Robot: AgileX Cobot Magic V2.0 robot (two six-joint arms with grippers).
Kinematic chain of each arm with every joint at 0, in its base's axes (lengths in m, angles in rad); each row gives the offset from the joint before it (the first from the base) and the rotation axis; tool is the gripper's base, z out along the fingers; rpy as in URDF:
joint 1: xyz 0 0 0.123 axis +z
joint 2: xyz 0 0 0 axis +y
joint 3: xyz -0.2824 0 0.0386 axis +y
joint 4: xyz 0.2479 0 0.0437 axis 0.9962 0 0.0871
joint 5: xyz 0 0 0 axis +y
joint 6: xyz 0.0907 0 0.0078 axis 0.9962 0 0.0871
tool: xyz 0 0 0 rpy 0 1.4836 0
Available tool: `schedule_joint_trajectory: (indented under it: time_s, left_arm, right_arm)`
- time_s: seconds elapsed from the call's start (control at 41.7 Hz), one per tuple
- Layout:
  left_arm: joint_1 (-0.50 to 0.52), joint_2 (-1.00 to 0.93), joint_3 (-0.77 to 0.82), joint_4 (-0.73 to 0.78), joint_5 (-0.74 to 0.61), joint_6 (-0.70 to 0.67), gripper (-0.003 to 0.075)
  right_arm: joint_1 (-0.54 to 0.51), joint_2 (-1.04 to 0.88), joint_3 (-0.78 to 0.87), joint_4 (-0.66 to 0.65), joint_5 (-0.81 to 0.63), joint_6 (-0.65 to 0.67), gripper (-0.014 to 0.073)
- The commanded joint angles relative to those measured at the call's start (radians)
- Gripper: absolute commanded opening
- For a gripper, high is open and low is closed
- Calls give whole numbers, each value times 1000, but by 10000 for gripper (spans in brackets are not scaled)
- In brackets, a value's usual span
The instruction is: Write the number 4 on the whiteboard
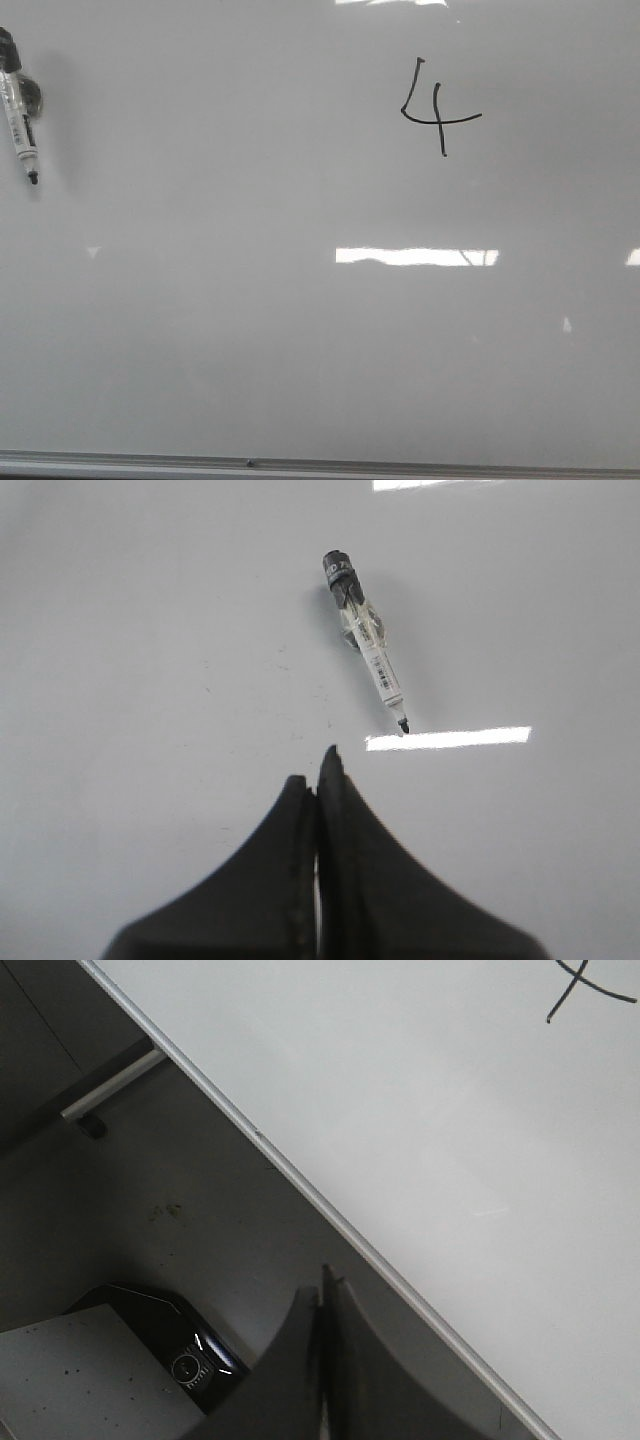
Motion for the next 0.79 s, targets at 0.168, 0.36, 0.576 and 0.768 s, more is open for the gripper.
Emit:
schedule_joint_trajectory:
  time_s: [0.168, 0.36, 0.576, 0.768]
  left_arm:
    - [-6, -15, 5, 1, -86, -9, -20]
    - [-6, -15, 5, 1, -86, -9, -20]
    - [-6, -15, 5, 1, -86, -9, -20]
    - [-6, -15, 5, 1, -86, -9, -20]
  right_arm:
    - [-61, -82, -5, -57, -93, -6, -68]
    - [-295, -309, 166, -61, -350, -6, -68]
    - [-582, -714, 565, -58, -700, -6, -68]
    - [-614, -806, 803, -57, -871, -5, -68]
